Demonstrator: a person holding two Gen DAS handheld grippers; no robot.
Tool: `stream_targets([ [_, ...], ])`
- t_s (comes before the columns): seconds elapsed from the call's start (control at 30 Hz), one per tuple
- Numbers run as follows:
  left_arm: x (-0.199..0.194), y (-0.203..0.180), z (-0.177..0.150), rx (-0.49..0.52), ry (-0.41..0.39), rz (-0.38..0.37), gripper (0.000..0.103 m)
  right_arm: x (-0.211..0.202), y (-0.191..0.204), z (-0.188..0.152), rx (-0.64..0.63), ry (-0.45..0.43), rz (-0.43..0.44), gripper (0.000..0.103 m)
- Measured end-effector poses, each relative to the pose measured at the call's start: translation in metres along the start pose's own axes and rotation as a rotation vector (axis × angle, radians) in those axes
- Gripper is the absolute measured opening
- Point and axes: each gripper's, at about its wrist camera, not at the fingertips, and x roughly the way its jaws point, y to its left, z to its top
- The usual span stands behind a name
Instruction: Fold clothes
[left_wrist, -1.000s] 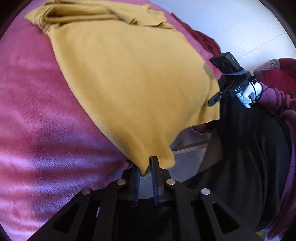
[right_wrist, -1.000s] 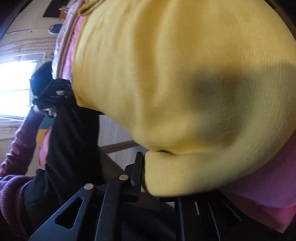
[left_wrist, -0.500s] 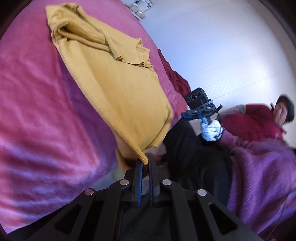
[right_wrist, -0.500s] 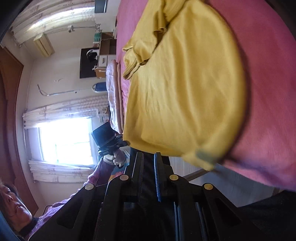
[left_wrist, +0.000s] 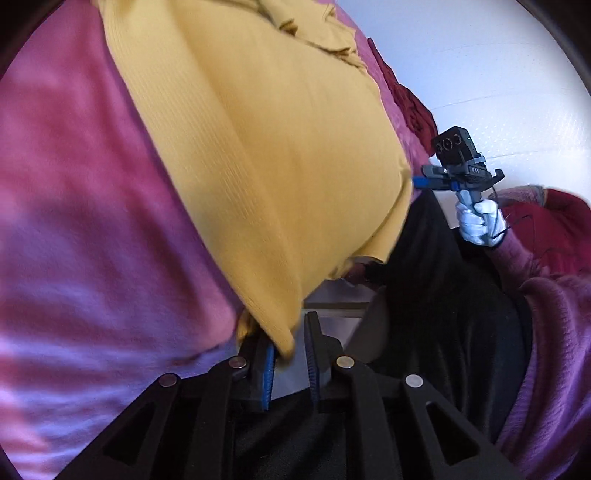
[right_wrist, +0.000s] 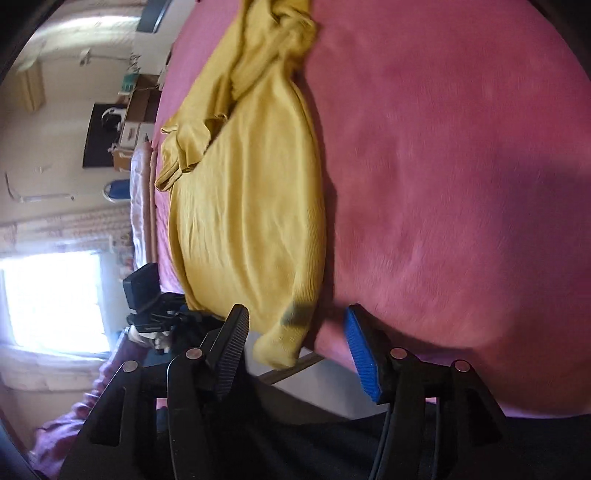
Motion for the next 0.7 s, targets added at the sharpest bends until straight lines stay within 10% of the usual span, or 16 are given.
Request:
stream_targets([
  [0.23,0.002,0.006,-0.002,-0.034,-0.044,0.050,0.013,0.008,-0.011,-0.014,0.022,0.040,-0.141,0.049],
  [0.3,0.011,0.005,0.007,-0.036,-0.037,0.051,0.013,0.008,-0.010,-0.021,-0.011,0.080,-0.236,0.014],
  [0.43,0.006,0.008,0.003,-0.048,-0.059,0.033,0.013,0.007,-0.010,-0.037,-0.066,0.154,-0.407,0.014],
  [0.53,0.011,0.013,0.006,-0.070,-0.048,-0.007,0.013,-0.016,-0.031,-0.042,0.067,0.054,-0.144,0.018],
  [0.7,0.020,0.007,0.014,-0.030,0.008,0.014,0.015,0.002,-0.005,-0.036,-0.130,0.078,-0.356,0.041],
])
